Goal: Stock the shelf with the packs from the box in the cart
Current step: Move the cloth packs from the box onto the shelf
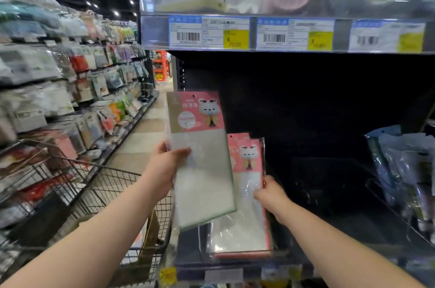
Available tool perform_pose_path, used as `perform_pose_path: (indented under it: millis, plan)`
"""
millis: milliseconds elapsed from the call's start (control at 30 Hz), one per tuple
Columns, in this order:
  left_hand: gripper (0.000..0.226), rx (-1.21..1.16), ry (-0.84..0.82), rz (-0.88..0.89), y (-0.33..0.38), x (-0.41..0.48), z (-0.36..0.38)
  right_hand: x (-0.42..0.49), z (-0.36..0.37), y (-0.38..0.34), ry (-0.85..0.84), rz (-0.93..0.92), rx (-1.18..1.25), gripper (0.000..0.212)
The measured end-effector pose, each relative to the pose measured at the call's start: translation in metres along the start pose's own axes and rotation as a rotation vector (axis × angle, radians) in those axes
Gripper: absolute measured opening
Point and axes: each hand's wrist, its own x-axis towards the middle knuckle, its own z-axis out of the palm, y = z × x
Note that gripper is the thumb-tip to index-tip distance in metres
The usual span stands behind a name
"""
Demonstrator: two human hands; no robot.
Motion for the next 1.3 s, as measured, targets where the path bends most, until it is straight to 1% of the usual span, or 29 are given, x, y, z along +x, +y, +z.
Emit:
perform_pose_path:
  millis: [100, 167, 233, 300, 333, 400, 467, 567, 633, 700, 800, 833, 933, 1000, 1067, 1100, 1200, 1300]
  plan:
    - [0.023, 0.001, 0.029, -0.046, -0.011, -0.002, 0.015, -0.002, -0.010, -0.011, 0.026, -0.078, -0.116, 0.053]
    - [0.022, 0.017, 0.022, -0.053, -0.018, -0.001, 0.024, -0.003, -0.018, -0.020, 0.055, -0.166, -0.093, 0.057]
    - [0.026, 0.014, -0.004, -0.051, -0.024, 0.000, 0.034, -0.005, -0.027, -0.031, 0.029, -0.205, 0.078, 0.047]
    - [0.027, 0.022, -0.028, -0.070, -0.031, 0.000, 0.045, -0.007, -0.036, -0.040, -0.080, -0.167, 0.268, 0.035]
    - [0.026, 0.032, -0.041, -0.084, -0.035, 0.000, 0.049, -0.007, -0.039, -0.042, -0.132, -0.159, 0.293, 0.030]
    - [0.024, 0.061, -0.065, -0.103, -0.042, 0.000, 0.056, -0.005, -0.044, -0.040, -0.163, -0.194, 0.195, 0.017]
    - [0.022, 0.143, -0.078, -0.114, -0.051, 0.002, 0.059, -0.002, -0.045, -0.033, -0.113, -0.202, 0.062, 0.018]
    - [0.024, 0.397, -0.080, -0.106, -0.065, 0.006, 0.058, 0.000, -0.042, -0.021, -0.063, -0.163, -0.060, 0.017]
    - [0.030, 0.592, -0.052, -0.092, -0.072, 0.010, 0.056, 0.000, -0.039, -0.014, -0.082, -0.135, -0.130, 0.018]
    - [0.035, 0.698, -0.017, -0.096, -0.076, 0.012, 0.055, 0.001, -0.035, -0.011, -0.115, -0.119, -0.224, 0.015]
    - [0.041, 0.707, -0.011, -0.116, -0.079, 0.012, 0.055, 0.003, -0.032, -0.013, -0.163, -0.068, -0.300, 0.015]
    - [0.040, 0.713, -0.005, -0.115, -0.080, 0.013, 0.055, 0.004, -0.031, -0.015, -0.174, -0.047, -0.326, 0.018]
    - [0.030, 0.708, 0.001, -0.091, -0.077, 0.011, 0.057, 0.006, -0.031, -0.019, -0.190, -0.008, -0.417, 0.030]
    - [0.034, 0.687, -0.012, -0.073, -0.074, 0.010, 0.057, 0.007, -0.033, -0.021, -0.181, 0.003, -0.476, 0.041]
    - [0.042, 0.678, -0.048, -0.035, -0.070, 0.010, 0.057, 0.008, -0.037, -0.026, -0.129, -0.053, -0.595, 0.047]
    - [0.044, 0.725, -0.064, 0.000, -0.068, 0.011, 0.056, 0.008, -0.040, -0.029, -0.085, -0.106, -0.653, 0.047]
    - [0.055, 1.057, -0.081, 0.127, -0.058, 0.015, 0.052, 0.007, -0.047, -0.043, 0.006, -0.315, -0.782, 0.044]
    - [0.062, 1.433, -0.111, 0.205, -0.044, 0.014, 0.045, 0.007, -0.048, -0.059, 0.013, -0.516, -0.963, 0.049]
